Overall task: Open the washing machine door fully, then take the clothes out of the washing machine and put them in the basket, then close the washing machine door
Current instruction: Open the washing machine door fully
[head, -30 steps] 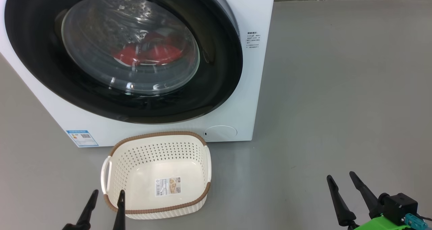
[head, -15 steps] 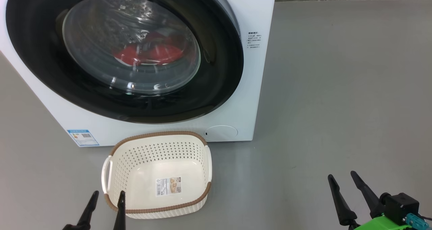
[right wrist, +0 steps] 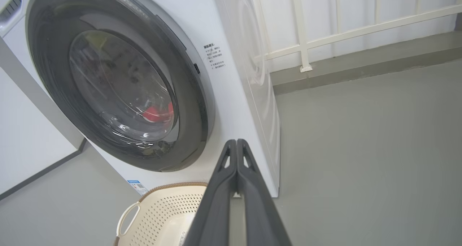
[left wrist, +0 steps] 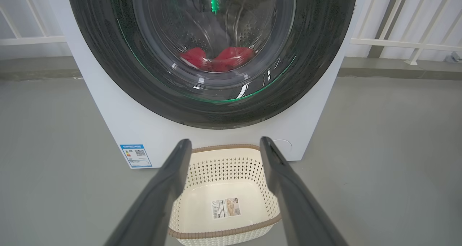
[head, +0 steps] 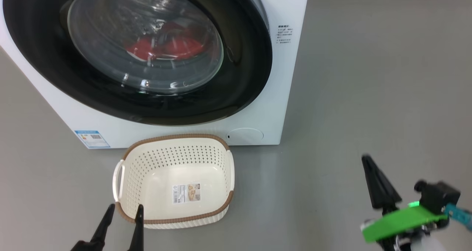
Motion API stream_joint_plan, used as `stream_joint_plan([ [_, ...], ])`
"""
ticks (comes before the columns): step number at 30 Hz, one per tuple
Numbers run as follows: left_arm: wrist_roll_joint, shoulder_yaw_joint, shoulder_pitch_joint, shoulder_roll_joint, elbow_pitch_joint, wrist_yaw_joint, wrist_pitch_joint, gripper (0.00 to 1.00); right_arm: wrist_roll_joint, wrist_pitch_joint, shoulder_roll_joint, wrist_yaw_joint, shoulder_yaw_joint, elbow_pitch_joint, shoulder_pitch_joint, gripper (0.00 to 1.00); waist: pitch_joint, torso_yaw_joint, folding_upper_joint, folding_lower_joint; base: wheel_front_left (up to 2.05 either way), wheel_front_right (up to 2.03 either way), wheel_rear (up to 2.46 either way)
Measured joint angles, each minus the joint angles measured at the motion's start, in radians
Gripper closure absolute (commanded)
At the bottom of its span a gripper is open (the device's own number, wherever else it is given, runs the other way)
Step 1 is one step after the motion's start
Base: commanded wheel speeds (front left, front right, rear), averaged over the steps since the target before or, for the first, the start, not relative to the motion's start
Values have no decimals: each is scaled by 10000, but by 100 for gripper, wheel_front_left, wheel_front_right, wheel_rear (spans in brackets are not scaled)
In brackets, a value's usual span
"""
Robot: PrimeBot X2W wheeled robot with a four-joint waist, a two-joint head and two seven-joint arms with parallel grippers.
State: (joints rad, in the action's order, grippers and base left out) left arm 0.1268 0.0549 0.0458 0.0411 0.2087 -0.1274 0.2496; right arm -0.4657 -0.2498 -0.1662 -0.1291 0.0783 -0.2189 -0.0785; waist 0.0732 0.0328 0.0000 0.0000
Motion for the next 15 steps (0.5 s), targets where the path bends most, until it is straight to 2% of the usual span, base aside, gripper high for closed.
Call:
stream_joint_plan([
  [9, 173, 222, -465, -23, -140, 0, 0, 0, -1498, -4, 52, 0, 188, 115, -2611, 100, 474, 141, 0, 0, 0, 0, 0],
  [15, 280, 422, -941, -29, -224, 2, 0, 0, -2380, -73, -59, 0, 268, -253, -4147, 100, 858, 379, 0, 0, 0, 0, 0],
])
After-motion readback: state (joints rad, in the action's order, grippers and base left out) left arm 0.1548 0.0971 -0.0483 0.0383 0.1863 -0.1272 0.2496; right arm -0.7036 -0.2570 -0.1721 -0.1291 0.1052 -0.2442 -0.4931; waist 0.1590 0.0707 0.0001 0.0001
